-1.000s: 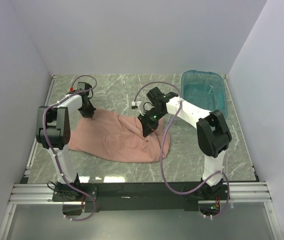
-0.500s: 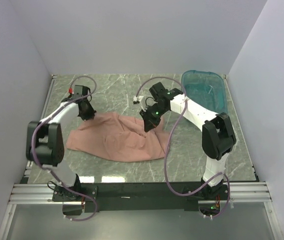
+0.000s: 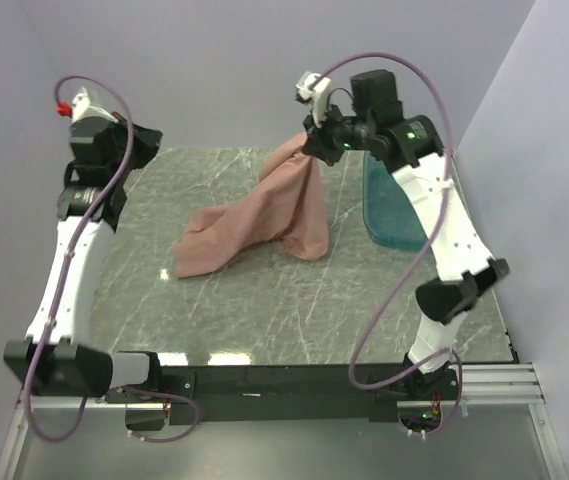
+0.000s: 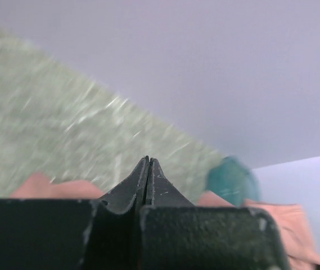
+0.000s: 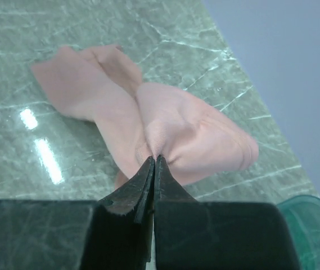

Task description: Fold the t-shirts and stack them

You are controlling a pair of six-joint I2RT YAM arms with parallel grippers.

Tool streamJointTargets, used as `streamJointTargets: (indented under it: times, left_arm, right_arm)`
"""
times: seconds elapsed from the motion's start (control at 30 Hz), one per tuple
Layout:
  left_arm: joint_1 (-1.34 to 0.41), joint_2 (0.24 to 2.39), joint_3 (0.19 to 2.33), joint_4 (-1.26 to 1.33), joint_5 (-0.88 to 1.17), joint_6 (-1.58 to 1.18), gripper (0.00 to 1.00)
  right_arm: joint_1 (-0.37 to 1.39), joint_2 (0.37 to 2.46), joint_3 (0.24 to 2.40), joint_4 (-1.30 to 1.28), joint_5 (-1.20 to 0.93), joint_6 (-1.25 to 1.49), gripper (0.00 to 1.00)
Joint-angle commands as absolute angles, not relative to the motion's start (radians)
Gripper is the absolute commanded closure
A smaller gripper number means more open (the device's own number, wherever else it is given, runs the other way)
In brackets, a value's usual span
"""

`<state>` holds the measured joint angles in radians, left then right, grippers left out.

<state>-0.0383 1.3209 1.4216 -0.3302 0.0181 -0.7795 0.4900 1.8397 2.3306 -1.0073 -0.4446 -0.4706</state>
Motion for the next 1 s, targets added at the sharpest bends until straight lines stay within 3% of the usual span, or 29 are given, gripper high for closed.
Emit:
streamJointTargets:
  times: [0.0, 0.13, 0.33, 0.47, 0.6, 0.8, 0.9, 0.93, 0.97]
  left_arm:
    - [-0.035, 1.194, 1.462, -0.288, 0.069, -0.761, 1.00]
    - [-0.035, 1.056, 1.243, -0.269, 0.141, -0.770, 1.00]
    - [-0.035, 0.852, 0.720, -0.254, 0.317, -0.808, 1.00]
    - [-0.035, 0.717, 0.523, -0.314, 0.354, -0.824, 1.00]
    - [-0.035, 0.643, 0.474, -0.316, 0.389, -0.862, 0.99]
    - [-0.035, 0.719, 0.468, -0.275, 0.393, -0.848, 0.78]
    - [-0.035, 0.785, 0.466, -0.227, 0.420, -0.842, 0.62]
    - [-0.035, 0.801, 0.471, -0.219, 0.420, -0.838, 0.51]
    - [-0.035, 0.828, 0.486, -0.212, 0.423, -0.831, 0.47]
  right_arm:
    - [0.451, 1.692, 2.200, -0.981, -0.484, -0.462, 1.00]
    - [0.445, 1.423, 1.686, -0.819, -0.581, -0.518, 1.00]
    - [0.462, 1.289, 1.190, -0.897, -0.715, -0.722, 1.00]
    - [0.477, 1.296, 0.994, -0.937, -0.704, -0.827, 1.00]
    - [0.479, 1.292, 0.907, -0.937, -0.701, -0.842, 1.00]
    - [0.477, 1.252, 0.913, -0.908, -0.673, -0.801, 0.94]
    - [0.477, 1.243, 0.913, -0.873, -0.644, -0.755, 0.89]
    - [0.476, 1.238, 0.914, -0.862, -0.635, -0.744, 0.83]
    - [0.476, 1.238, 0.913, -0.848, -0.626, -0.714, 0.71]
